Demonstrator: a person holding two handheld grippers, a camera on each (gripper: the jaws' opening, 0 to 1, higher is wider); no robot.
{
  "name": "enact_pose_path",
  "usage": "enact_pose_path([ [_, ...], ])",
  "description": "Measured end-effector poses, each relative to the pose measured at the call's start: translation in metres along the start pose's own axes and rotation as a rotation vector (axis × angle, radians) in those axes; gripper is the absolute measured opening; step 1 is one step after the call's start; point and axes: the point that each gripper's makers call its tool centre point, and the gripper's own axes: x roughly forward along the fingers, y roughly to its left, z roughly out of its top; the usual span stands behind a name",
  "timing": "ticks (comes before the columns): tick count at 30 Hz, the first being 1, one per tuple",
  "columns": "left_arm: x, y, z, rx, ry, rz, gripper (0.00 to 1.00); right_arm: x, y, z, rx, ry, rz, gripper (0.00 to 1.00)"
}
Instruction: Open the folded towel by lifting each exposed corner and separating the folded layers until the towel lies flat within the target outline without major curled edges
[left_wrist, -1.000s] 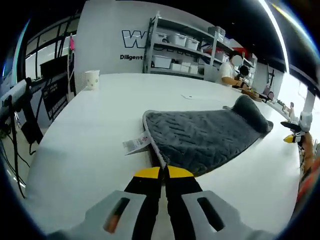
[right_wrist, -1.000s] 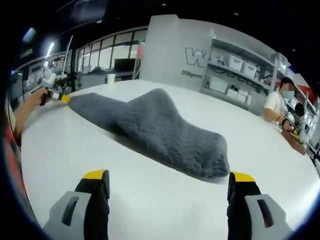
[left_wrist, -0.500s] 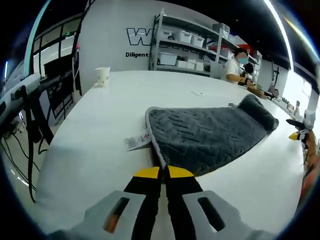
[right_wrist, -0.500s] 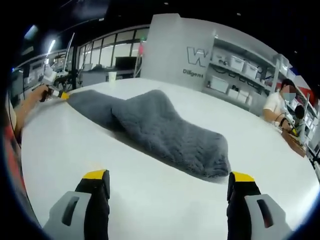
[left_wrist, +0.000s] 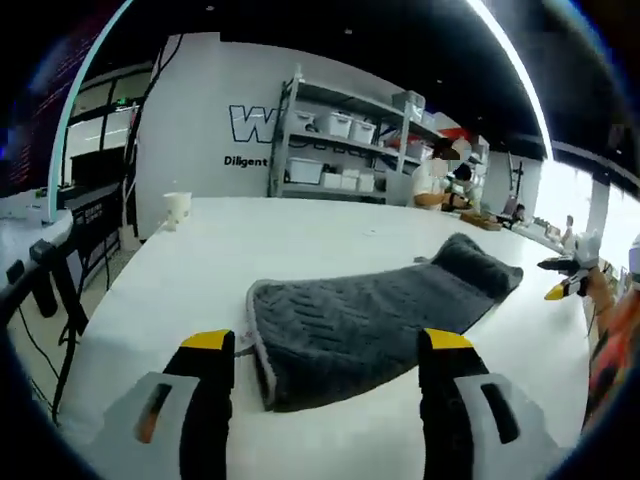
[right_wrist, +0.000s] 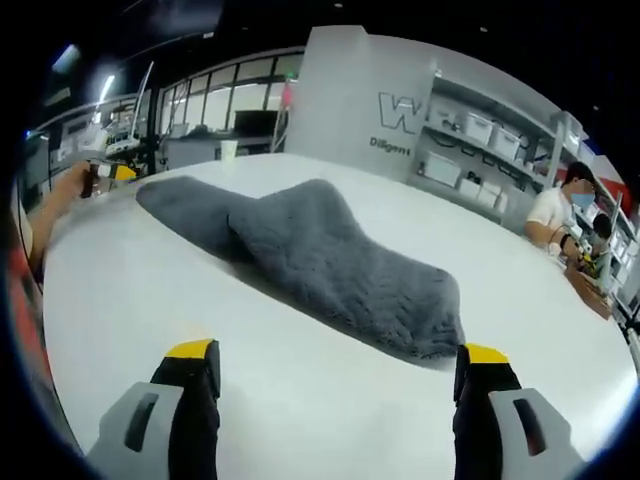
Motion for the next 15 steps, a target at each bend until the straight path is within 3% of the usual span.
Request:
enact_pose_path([
  [2,-0.001,-0.015,0.005,-0.01,-0.02,-0.056,0.89,0.001,0.001,0.001,-0.004,0.002,0.002,0.97],
  [8,-0.001,-0.032,-0.002,0.027,0.014,-0.081,0.99,0.002,0.004,0.004,-0.018,0.006,0.013,0.97],
  [10,-0.003,-0.042,-0.005,0.1,0.026,-0.103,1.0,0.002,0.004,0.005,-0.024,0.009,0.014,0.97],
  [15,-0.005,-0.056,-0.008,0.138,0.061,-0.131,1.0,0.005,0.002,0.006,-0.025,0.021,0.017,0.98],
])
